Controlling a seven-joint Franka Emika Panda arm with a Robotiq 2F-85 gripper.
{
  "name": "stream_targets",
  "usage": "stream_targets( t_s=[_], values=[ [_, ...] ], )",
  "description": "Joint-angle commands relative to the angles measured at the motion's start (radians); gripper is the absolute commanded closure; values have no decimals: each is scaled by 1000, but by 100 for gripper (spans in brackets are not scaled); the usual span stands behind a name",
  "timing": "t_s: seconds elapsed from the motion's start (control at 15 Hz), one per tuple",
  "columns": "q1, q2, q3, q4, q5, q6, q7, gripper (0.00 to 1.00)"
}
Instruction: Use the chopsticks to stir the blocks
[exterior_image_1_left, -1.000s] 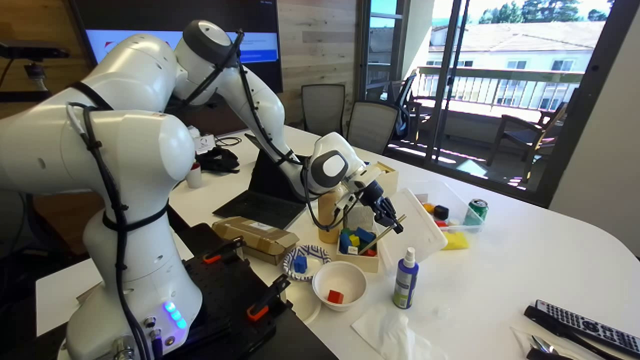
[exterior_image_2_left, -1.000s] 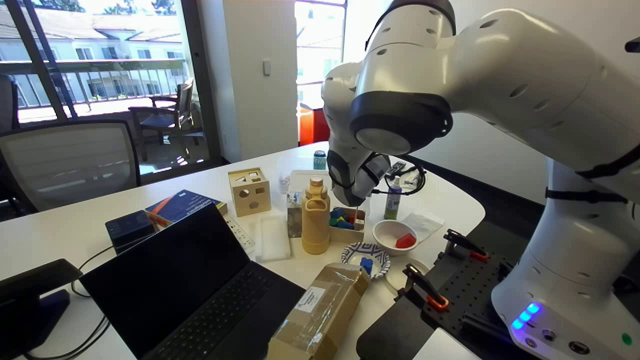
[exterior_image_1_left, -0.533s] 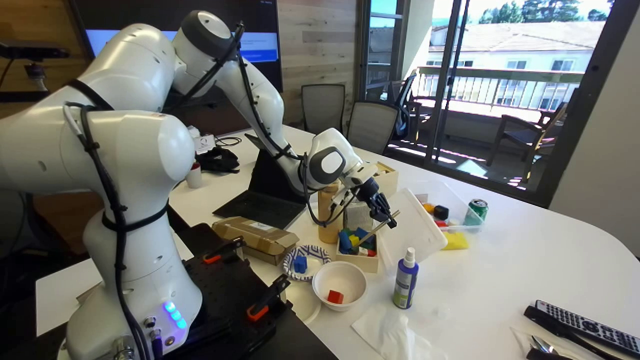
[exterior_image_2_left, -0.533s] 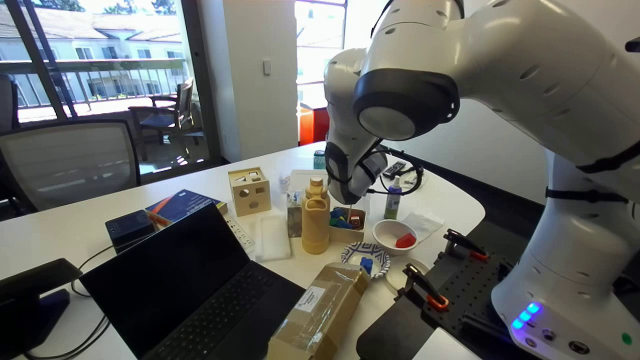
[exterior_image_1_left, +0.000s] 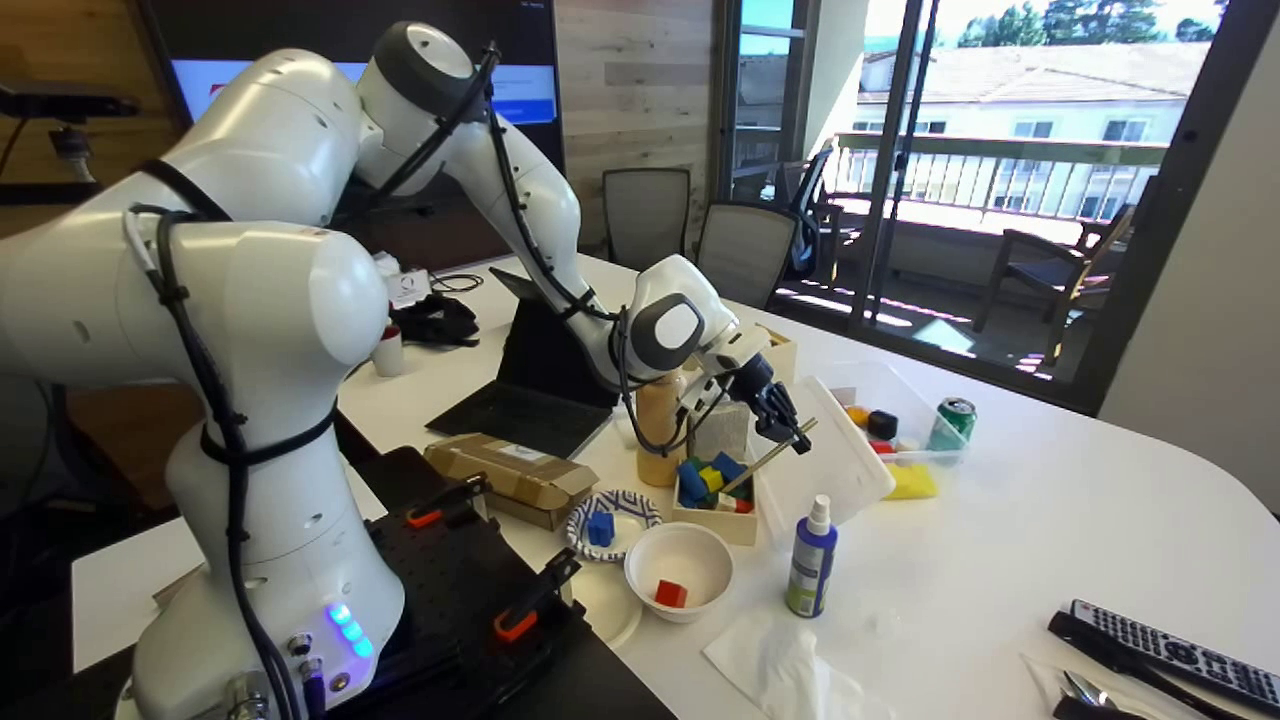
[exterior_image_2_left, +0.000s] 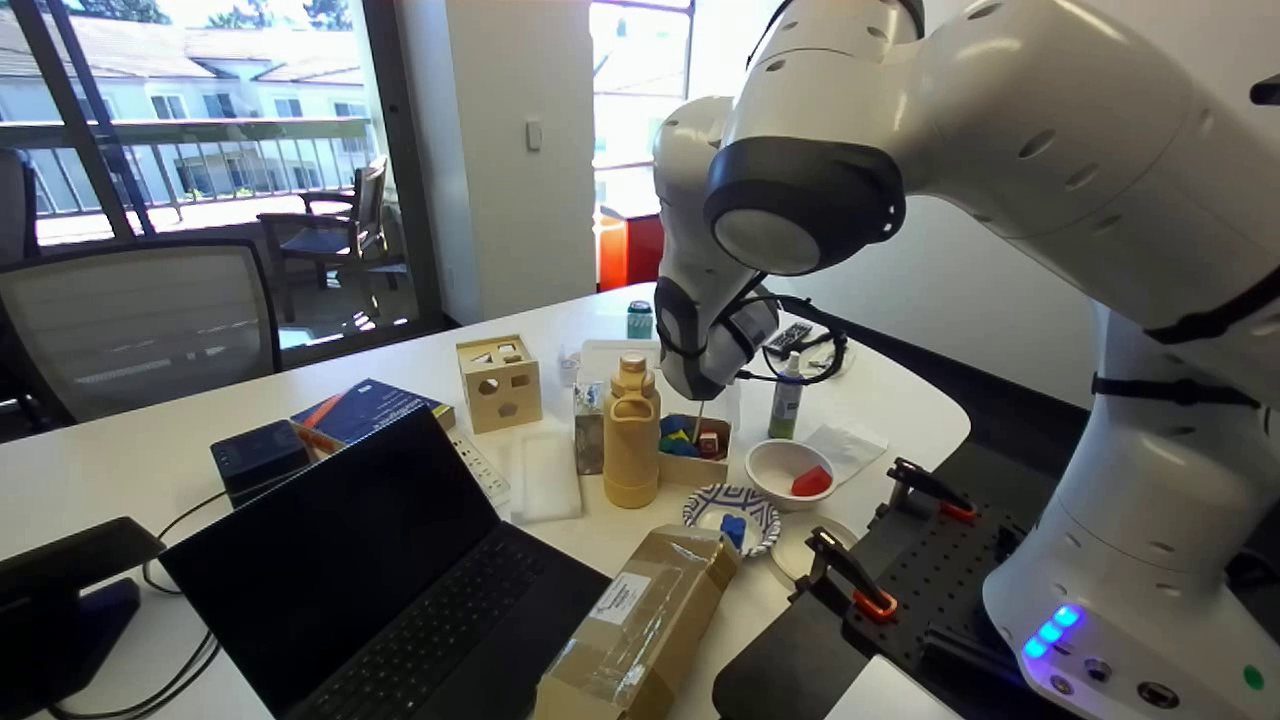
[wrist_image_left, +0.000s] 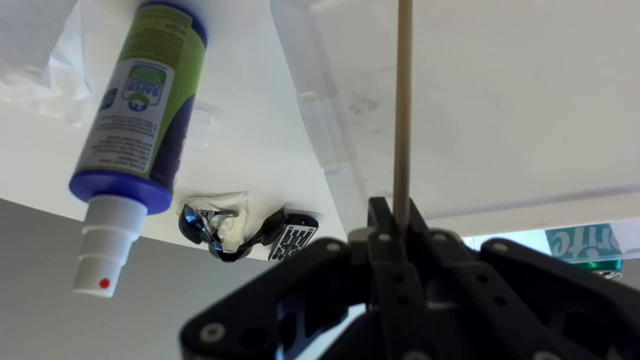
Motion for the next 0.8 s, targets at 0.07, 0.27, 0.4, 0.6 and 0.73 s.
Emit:
stream_targets(
  t_s=[0.07, 0.27, 0.4, 0.6, 0.73],
  values=[
    [-3, 43, -26, 13, -12, -46, 2, 98],
    [-6, 35, -16, 3, -39, -104, -15, 98],
    [-20, -11, 4, -10, -69, -127, -45, 98],
    [-35, -80, 31, -32, -97, -116, -85, 98],
    [-49, -107, 52, -37, -98, -95, -105, 98]
  ],
)
